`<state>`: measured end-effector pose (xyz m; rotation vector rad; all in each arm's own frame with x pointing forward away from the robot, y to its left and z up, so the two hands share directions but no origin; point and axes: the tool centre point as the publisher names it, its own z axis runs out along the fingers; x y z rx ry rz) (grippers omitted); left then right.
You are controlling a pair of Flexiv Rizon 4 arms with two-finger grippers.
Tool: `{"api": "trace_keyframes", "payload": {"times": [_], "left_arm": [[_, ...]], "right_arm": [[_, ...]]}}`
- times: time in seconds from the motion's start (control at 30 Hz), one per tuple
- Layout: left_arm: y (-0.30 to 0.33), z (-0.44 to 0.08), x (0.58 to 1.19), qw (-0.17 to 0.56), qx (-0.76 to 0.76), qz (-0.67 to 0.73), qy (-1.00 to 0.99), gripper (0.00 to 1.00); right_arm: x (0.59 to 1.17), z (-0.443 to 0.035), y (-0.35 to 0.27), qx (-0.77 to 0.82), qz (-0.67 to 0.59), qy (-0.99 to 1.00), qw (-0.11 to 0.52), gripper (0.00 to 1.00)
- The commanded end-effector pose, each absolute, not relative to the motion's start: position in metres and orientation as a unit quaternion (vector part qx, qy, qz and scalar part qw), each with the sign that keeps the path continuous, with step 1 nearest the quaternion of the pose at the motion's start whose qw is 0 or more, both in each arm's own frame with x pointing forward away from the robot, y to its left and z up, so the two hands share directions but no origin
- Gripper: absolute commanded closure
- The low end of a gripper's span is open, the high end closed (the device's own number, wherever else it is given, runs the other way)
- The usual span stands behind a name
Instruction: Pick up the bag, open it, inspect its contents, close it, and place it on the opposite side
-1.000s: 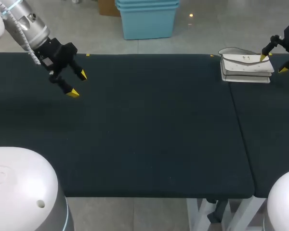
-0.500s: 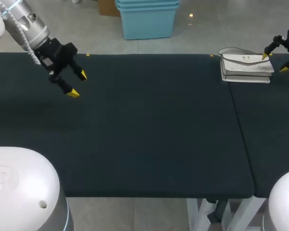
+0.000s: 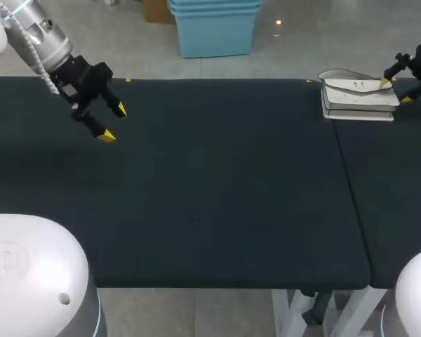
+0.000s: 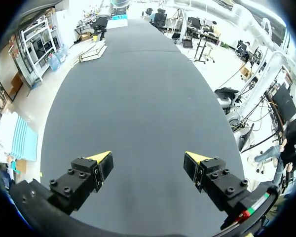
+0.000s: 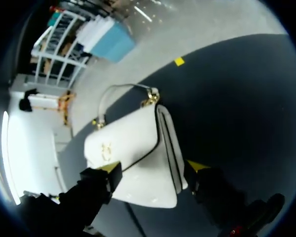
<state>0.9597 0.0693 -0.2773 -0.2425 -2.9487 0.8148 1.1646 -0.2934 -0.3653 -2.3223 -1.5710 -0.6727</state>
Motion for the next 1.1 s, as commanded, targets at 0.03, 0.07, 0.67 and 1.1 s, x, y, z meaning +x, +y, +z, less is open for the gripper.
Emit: {"api": "trace_keyframes", "payload": {"times": [0.03, 0.07, 0.67, 1.1], "left_arm": [[0.069, -0.278, 0.960, 0.036, -0.080, 0.267, -0.960, 0.00], [0.069, -0.278, 0.960, 0.036, -0.080, 0.267, -0.960, 0.00], [0.069, -0.278, 0.960, 0.036, -0.080, 0.267, -0.960, 0.00], [0.069, -0.278, 0.960, 0.036, -0.080, 0.267, -0.960, 0.00]], "right_arm": [[1.179, -0.369, -0.302, -0.785, -0.190, -0.555, 0.198, 0.47], [1.178, -0.370, -0.302, -0.784, -0.189, -0.555, 0.202, 0.51], [1.161, -0.382, -0.288, -0.777, -0.173, -0.552, 0.246, 1.00], [1.133, -0.377, -0.259, -0.735, -0.192, -0.575, 0.303, 1.00]]}}
